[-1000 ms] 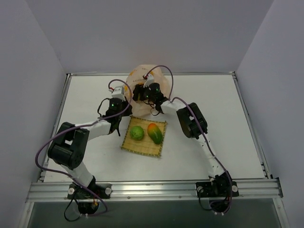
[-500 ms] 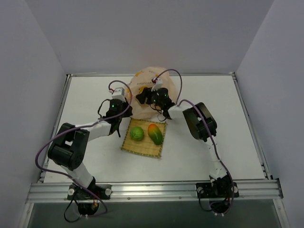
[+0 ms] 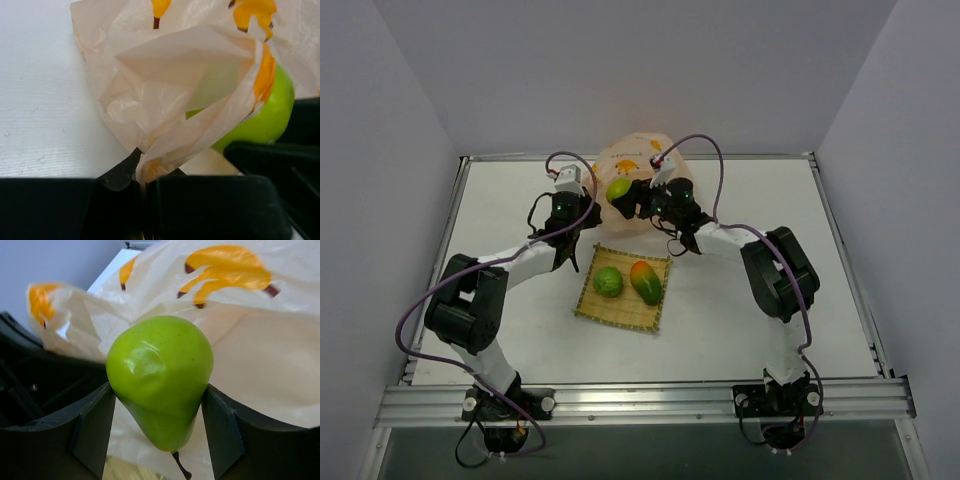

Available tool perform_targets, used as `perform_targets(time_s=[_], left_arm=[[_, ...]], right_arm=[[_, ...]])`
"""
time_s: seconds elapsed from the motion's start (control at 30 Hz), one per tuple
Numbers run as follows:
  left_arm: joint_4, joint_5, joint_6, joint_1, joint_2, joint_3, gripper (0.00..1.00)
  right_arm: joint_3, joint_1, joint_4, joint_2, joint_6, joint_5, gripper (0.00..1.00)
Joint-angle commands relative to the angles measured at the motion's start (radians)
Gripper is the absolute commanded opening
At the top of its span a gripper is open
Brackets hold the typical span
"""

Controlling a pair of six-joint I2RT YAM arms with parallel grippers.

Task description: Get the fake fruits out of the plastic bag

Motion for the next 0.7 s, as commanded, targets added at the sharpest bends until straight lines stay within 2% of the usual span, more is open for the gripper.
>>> perform_targets(time_s=[0.0, 0.3, 0.37, 0.47, 0.67], left_arm=[[-0.001, -0.02, -0.033, 0.013, -0.005, 0.088, 0.02], [-0.036, -0.015, -0.061, 0.025, 0.019, 0.133, 0.03], [-0.028, -0.014, -0.066, 0.025, 0.013, 0.119, 0.09], [-0.036, -0.012, -0.069, 0.027, 0.011, 0.116, 0.1], [-0.039, -0.012, -0.07, 0.025, 0.012, 0.116, 0.16]], right_arm=[[-0.041, 0.028, -0.128, -0.13, -0.044, 0.009, 0.31], [-0.238, 0.136, -0.245, -0.423, -0.099, 0.14, 0.31], [-0.333, 0.188, -0.254, -0.48, -0.113, 0.162, 0.31], [-0.473, 0.244, -0.251, -0.615, -0.092, 0.187, 0.31], [-0.634, 0.385, -0.283, -0.698, -0.044, 0.234, 0.31]])
